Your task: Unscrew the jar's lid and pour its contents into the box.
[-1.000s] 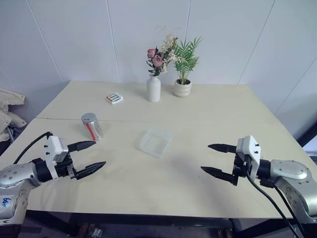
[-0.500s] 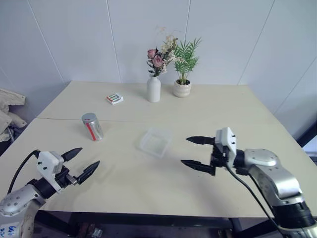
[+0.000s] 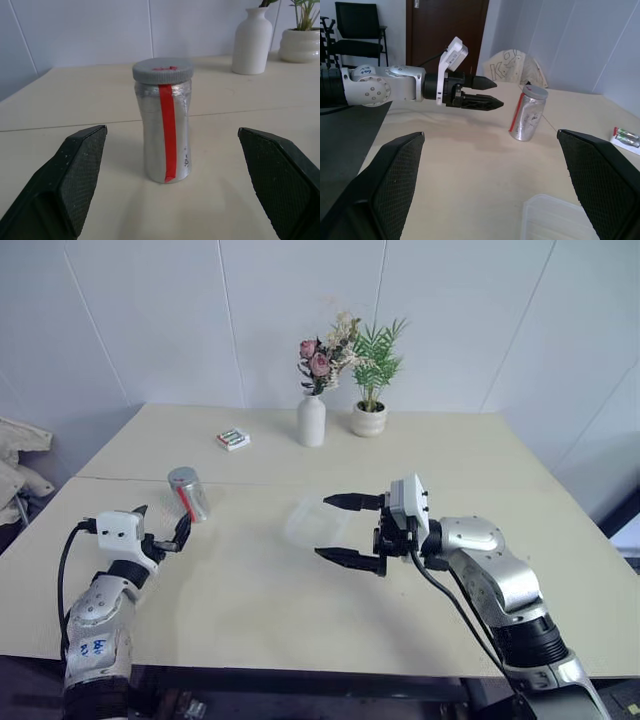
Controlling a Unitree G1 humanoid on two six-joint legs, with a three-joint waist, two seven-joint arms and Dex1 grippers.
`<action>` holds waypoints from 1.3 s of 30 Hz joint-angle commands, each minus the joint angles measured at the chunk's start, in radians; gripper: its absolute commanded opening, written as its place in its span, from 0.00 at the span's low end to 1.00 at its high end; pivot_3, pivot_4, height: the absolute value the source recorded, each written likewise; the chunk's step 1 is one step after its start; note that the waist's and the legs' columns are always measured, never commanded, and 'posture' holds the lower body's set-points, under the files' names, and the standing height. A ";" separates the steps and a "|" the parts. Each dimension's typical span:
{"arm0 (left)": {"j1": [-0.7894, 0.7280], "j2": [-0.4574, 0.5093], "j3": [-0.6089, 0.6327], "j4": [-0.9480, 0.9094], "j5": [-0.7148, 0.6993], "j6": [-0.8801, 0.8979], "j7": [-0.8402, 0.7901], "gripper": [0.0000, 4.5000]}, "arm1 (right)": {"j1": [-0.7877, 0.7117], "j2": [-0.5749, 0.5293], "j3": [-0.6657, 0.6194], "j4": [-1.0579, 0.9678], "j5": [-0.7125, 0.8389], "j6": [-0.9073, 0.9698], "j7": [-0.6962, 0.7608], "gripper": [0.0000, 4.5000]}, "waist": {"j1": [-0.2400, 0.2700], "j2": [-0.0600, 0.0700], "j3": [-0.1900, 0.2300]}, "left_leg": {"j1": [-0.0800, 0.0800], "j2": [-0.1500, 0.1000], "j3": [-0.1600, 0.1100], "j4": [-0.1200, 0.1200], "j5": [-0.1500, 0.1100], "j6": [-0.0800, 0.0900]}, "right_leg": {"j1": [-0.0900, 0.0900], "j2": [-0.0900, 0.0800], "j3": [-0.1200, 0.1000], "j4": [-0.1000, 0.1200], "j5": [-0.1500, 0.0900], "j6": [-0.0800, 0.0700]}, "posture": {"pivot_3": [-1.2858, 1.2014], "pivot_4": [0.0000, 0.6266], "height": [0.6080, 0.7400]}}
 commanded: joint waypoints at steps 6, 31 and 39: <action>-0.138 0.030 -0.011 0.187 0.018 -0.088 0.010 1.00 | -0.046 0.056 -0.008 -0.008 -0.018 -0.047 -0.037 1.00 | 0.002 0.000 0.000 | 0.000 0.000 0.000 0.001 0.000 0.000 | 0.000 0.000 0.000 0.000 0.000 0.000 | 0.52 0.24 1.00; -0.553 0.101 -0.095 0.866 0.111 -0.315 -0.024 1.00 | 0.006 0.044 -0.036 -0.059 -0.038 -0.070 -0.119 1.00 | 0.003 0.000 0.000 | -0.001 -0.001 0.001 0.000 0.000 0.000 | 0.000 0.000 0.000 0.000 0.000 0.001 | 0.52 0.24 1.00; -0.547 0.113 -0.101 0.897 0.121 -0.317 -0.018 0.65 | 0.006 0.038 -0.037 -0.060 -0.035 -0.067 -0.135 1.00 | 0.002 0.000 0.000 | -0.001 -0.001 0.001 0.000 0.000 0.000 | 0.000 0.000 0.000 0.000 0.000 0.001 | 0.52 0.24 1.00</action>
